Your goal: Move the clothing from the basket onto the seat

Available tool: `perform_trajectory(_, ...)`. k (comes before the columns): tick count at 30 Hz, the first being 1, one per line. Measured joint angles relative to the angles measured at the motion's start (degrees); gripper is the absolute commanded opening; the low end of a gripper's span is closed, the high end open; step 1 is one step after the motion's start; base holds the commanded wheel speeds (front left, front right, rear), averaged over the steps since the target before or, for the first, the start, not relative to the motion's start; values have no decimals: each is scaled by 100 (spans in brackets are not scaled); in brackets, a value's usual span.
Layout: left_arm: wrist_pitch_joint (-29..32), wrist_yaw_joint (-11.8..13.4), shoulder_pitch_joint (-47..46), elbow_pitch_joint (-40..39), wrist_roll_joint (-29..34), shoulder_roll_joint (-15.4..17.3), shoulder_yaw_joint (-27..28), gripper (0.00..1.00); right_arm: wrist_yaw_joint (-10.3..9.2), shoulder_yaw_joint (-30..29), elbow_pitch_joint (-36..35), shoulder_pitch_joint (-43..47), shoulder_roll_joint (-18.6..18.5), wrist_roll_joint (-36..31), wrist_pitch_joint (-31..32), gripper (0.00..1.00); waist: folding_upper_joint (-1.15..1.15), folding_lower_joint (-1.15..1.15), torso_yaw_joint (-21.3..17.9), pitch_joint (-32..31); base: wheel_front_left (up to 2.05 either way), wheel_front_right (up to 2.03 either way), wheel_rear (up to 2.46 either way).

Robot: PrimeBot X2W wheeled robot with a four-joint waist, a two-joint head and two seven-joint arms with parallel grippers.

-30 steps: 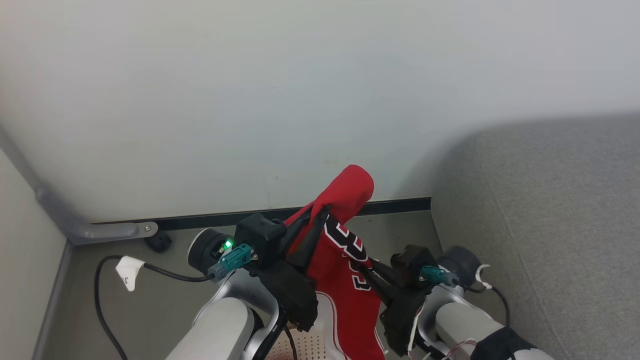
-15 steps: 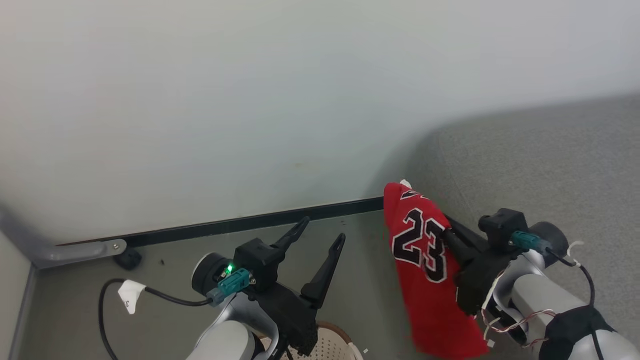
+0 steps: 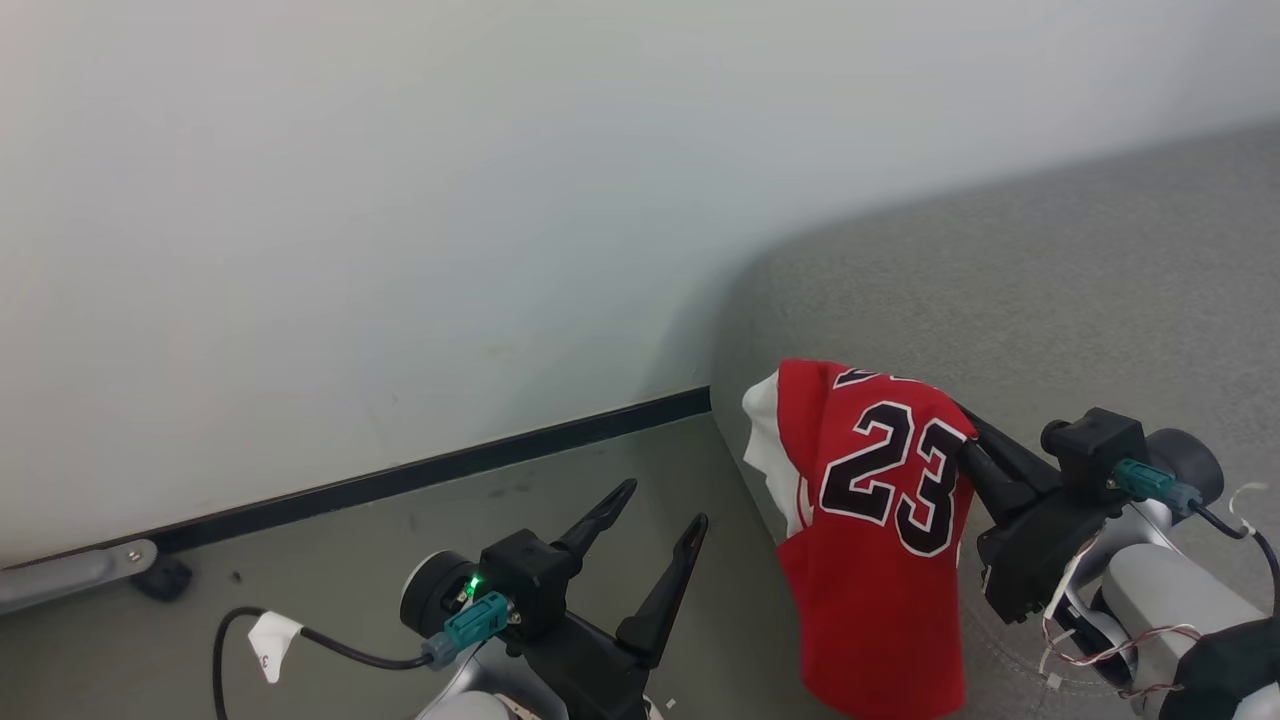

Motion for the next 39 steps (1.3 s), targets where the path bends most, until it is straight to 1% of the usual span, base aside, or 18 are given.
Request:
perform_trajectory(5,-51,1,31,-51,0,-3,-34,100,-35,-109,-303,150,-188,-49,0,0,0,0,-312,-1,0,0,0)
perform_trajectory(10,-93,2,100,-77,0,-18,-70,100,-125,-241,-587,220,-343,-118,0,0,0,0,-629,14,0,0,0)
perform_trajectory(19,-93,2,136,-94,9,-45,-208,100,-127,-438,-812,354,-487,-142,0,0,0,0,-1070,84,0,0,0)
perform_trajectory(26,-92,3,132,-191,11,-66,-252,100,-125,-701,-878,206,-502,-111,0,0,0,0,-1096,231,0,0,0)
perform_trajectory(31,-41,9,102,-370,74,-38,-252,100,-98,-965,-853,-486,-522,-18,0,0,0,0,-1043,425,0,0,0)
perform_trajectory(34,10,21,-21,-499,114,4,-232,100,-75,-1172,-731,-989,-649,-15,0,0,0,1,-994,581,0,0,0)
perform_trajectory(35,12,64,-70,-559,122,20,-218,100,-74,-1262,-702,-1146,-698,-7,-1,0,0,1,-975,636,0,0,0)
perform_trajectory(39,105,69,-271,-743,264,67,-186,100,-73,-1582,-512,-1655,-794,121,-2,0,0,1,-886,879,0,0,0)
